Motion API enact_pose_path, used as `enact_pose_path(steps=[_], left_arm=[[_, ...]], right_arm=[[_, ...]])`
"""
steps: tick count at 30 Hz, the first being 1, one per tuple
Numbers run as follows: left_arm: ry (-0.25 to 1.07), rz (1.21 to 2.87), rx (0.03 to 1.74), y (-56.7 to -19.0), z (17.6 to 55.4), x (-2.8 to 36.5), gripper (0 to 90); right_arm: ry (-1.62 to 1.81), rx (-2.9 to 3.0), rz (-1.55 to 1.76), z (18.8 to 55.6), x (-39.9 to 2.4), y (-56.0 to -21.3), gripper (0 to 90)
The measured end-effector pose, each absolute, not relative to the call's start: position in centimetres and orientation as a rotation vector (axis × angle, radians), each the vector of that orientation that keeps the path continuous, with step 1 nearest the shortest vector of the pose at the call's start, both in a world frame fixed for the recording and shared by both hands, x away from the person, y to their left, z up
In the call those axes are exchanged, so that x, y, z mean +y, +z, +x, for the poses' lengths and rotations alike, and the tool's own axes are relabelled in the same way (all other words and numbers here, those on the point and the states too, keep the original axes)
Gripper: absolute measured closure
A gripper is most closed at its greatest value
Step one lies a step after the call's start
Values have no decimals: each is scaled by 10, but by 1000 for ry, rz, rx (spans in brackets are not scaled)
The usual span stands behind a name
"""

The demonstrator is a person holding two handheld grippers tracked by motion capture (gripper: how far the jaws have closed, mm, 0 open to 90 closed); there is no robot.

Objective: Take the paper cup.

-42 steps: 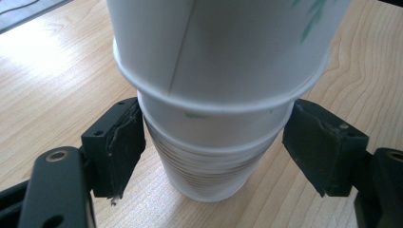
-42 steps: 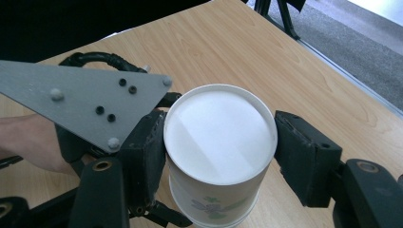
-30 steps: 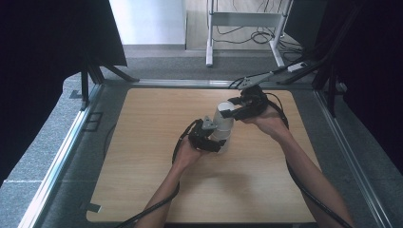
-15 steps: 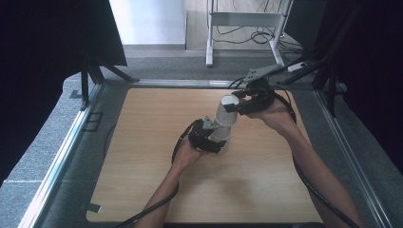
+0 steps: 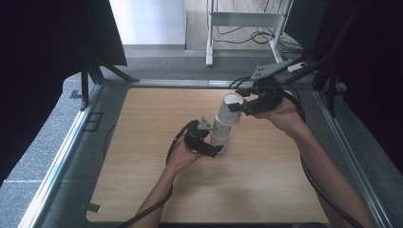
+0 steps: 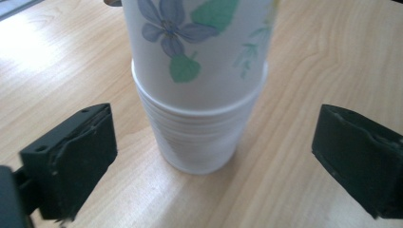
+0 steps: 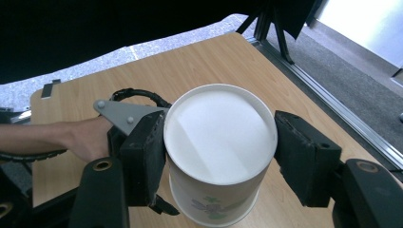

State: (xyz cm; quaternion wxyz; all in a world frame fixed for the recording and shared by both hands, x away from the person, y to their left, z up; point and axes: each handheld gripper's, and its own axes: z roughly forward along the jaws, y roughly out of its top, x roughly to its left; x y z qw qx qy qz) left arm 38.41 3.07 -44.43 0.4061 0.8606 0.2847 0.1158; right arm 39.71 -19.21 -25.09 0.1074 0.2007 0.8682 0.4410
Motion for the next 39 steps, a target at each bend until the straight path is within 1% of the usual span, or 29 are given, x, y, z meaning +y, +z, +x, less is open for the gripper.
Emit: enact_pose_path(steps=[10, 23, 30, 39], left_arm=[[274, 2157, 700, -437, 363, 46, 0], [242, 2126, 657, -435, 337, 53, 0], [222, 2103, 614, -440, 322, 55, 0], [211, 2102, 569, -445, 309, 53, 0]], right_arm=[[1318, 2562, 544, 379, -197, -249, 372], [1327, 2578, 473, 356, -201, -260, 372], [1339, 2582, 433, 341, -202, -271, 372], [1358, 2596, 424, 333, -203, -292, 372]])
